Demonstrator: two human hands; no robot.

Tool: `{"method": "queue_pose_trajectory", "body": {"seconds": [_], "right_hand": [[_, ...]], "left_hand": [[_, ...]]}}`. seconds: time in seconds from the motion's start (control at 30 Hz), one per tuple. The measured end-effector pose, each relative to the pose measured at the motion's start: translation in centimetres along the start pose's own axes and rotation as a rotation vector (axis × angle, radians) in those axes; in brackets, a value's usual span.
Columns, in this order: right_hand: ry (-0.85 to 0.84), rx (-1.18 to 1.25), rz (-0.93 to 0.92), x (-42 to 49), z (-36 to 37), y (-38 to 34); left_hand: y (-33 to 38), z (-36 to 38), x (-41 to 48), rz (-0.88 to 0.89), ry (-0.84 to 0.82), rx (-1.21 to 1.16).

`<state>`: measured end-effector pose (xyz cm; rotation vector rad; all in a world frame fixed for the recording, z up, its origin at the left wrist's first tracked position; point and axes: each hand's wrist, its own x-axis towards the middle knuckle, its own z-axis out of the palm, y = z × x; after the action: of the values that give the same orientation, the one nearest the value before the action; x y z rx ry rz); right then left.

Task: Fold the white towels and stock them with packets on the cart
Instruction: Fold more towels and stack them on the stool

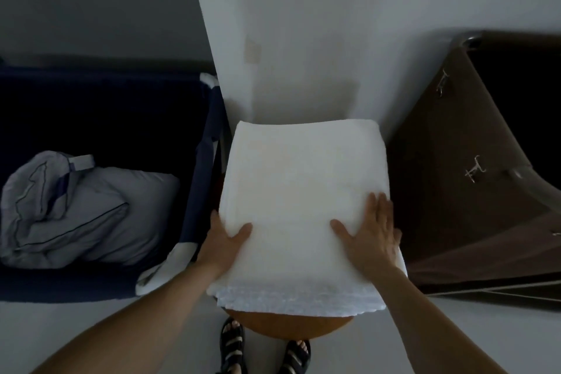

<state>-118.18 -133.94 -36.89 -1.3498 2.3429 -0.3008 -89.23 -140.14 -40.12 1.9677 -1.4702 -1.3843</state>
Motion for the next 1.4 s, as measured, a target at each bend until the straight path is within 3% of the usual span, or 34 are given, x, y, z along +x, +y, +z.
{"method": "queue_pose_trajectory", "body": {"seconds": [0.17,0.43,0.53,0.9,1.13,1.4], "right_hand": [[-0.146,0.433,0.348,1.4,-1.7,1.2],[-0.578,0.849,0.437,0.9,-2.9,4.6],[-0.656,0.914,0.480,-0.5,-2.8,5.4],[-0.655,1.005,0.482,-1.7,-6.2,2.0],[-0.608,1.017,0.567,-2.3,-5.2,2.7],[-0.609,1.007,0.506,-3.1,-4.3,3.3]], "left_hand": [[-0.2,-1.4,1.2,-0.210,-0.100,-0.383],[-0.7,-1.6,0.9,-0.356,-0.227,-0.460],[-0.9,-1.7,0.2,-0.381,-0.264,-0.474],[3.3,-3.8,0.5,-0.301,-0.259,-0.297],[1.4,-5.0,0.6,-0.386,-0.373,-0.326],[-1.4,-4.0,0.4,-0.401,-0.436,-0.453]]}}
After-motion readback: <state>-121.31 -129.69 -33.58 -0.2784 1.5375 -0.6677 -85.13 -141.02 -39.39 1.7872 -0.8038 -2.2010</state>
